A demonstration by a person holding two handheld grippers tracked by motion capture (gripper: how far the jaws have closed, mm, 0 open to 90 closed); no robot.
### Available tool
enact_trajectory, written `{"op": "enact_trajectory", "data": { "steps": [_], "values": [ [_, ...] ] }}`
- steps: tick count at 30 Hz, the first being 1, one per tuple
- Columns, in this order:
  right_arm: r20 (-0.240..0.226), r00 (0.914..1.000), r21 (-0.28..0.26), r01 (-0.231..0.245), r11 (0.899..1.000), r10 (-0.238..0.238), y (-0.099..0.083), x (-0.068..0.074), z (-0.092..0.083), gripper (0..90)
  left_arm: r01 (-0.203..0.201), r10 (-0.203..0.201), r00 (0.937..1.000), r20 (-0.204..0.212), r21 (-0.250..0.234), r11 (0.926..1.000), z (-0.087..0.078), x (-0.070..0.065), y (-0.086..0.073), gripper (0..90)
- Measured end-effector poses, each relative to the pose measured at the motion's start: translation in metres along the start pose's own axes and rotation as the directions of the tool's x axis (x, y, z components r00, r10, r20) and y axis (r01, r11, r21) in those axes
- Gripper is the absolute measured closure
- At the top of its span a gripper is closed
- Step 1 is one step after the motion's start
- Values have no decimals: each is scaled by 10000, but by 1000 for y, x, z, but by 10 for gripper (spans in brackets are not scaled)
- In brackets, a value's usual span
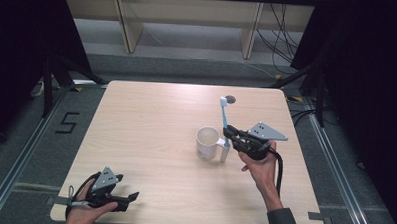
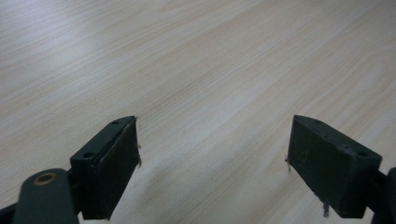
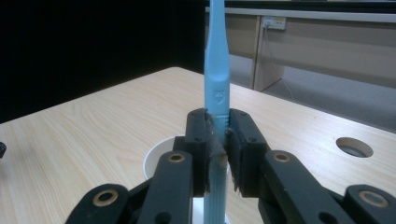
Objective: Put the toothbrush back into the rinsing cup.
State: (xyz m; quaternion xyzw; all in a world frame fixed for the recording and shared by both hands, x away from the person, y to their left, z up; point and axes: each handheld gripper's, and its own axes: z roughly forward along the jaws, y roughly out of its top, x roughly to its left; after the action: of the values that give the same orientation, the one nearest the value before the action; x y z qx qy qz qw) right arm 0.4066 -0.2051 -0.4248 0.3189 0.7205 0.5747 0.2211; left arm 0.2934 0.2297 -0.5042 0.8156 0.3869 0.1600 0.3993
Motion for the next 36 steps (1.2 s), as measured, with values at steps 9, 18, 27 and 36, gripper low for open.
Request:
{"op": "enact_trajectory", "data": {
  "steps": [9,18,27,36],
  "values": [
    [83,9999,232,-69,9997,67,-8,-1,-2,789,-36,36,10000,39,97,9999,-1,1,1,159],
    [25,9997,552,222,9982,-223,-13,1,-4,789,3,-3,10000,-10,55,10000,-2,1,1,159],
    [142,9993,959,338,9948,-353,-21,1,-5,789,25,-25,10000,-23,-46,10000,-1,1,0,159],
    [192,9978,1134,610,9917,-636,-27,1,-3,787,21,-20,10000,46,-64,10000,-1,0,0,159]
  ]
}}
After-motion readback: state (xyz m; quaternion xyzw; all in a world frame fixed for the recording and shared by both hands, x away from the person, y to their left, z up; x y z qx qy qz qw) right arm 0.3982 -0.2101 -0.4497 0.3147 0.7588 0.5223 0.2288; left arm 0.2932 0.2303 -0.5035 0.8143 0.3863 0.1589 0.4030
